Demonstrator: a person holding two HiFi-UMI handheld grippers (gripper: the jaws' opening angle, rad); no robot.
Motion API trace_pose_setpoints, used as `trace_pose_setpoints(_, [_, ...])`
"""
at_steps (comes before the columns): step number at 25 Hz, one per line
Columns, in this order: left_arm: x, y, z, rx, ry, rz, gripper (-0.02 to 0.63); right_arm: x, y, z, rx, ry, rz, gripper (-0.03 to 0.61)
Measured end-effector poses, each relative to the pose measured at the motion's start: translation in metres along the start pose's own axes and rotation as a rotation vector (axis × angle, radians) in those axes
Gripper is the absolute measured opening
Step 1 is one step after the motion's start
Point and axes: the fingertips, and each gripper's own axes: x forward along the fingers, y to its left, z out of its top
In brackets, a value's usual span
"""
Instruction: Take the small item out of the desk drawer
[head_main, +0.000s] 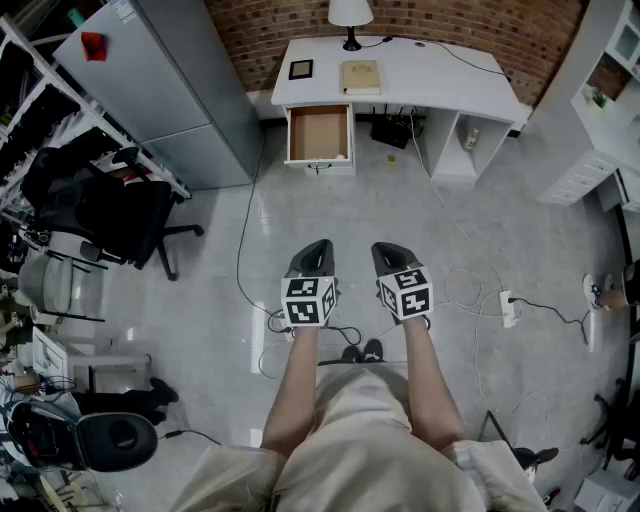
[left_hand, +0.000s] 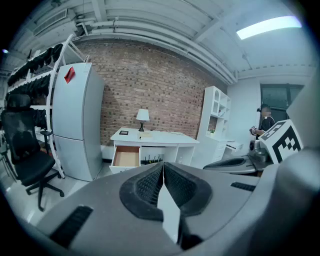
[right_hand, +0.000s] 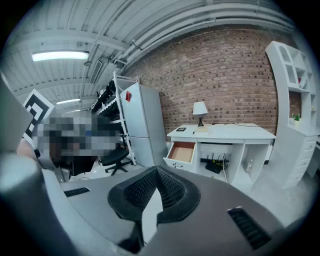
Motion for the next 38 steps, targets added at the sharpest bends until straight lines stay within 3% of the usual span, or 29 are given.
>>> trace_pose_setpoints(9, [-0.003,-0.013,-0.005,0.0,-0.004,-0.002,0.021,-0.009,-0.001,-0.006,0.052,-0.009,0.043,0.025])
trace_pose_setpoints(14, [-0.008,-0.008,-0.012,-0.024,0.004,0.038,0.021,-0.022,-0.012,-0.012,0.145,-0.055,0.063,0.025])
trace_pose_setpoints(23, [-0.005,0.002,-0.013,-0.061,-0.004,0.095,0.021,-0.025,-0.037,-0.014,0.222,-0.075,0.114,0.025])
trace_pose_setpoints(29, [0.016,0.012,-0.009,-0.068,-0.002,0.104,0.021,-0.005,-0.042,-0.008,0.217,-0.07,0.175,0.025])
trace_pose_setpoints(35, [0.055,0.028,-0.001,-0.085,0.002,0.112,0.021,0.021,-0.064,0.021,0.162,-0.137,0.207,0.025])
trace_pose_setpoints(38, [0.082,0.04,0.006,-0.092,0.009,0.102,0.021,0.042,-0.078,0.038,0.217,-0.172,0.236,0.025])
